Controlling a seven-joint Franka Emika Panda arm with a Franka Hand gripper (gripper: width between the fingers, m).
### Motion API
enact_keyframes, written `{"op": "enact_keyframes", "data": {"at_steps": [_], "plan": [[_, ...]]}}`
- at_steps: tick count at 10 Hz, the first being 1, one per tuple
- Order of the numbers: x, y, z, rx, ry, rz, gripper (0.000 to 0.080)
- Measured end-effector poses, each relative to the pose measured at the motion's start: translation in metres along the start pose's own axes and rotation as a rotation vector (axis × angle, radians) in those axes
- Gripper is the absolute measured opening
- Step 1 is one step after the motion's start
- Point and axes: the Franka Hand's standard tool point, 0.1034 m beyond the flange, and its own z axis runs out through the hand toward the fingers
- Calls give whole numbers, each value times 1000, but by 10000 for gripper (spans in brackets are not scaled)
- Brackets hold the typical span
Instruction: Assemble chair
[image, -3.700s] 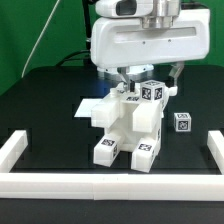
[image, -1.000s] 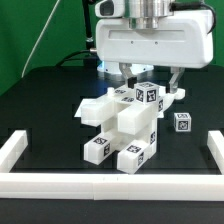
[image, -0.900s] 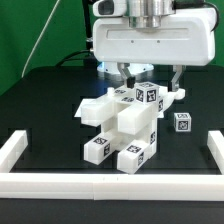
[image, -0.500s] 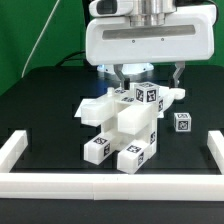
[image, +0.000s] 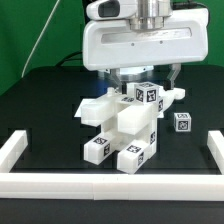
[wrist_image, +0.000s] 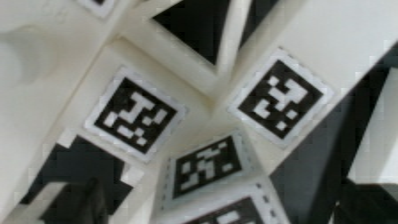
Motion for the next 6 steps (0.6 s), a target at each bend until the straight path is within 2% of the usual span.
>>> {"op": "enact_keyframes", "data": {"at_steps": [2,6], "plan": [[0,0,0,2,1,159,282],[0,-1,0,4,0,426,284]]}}
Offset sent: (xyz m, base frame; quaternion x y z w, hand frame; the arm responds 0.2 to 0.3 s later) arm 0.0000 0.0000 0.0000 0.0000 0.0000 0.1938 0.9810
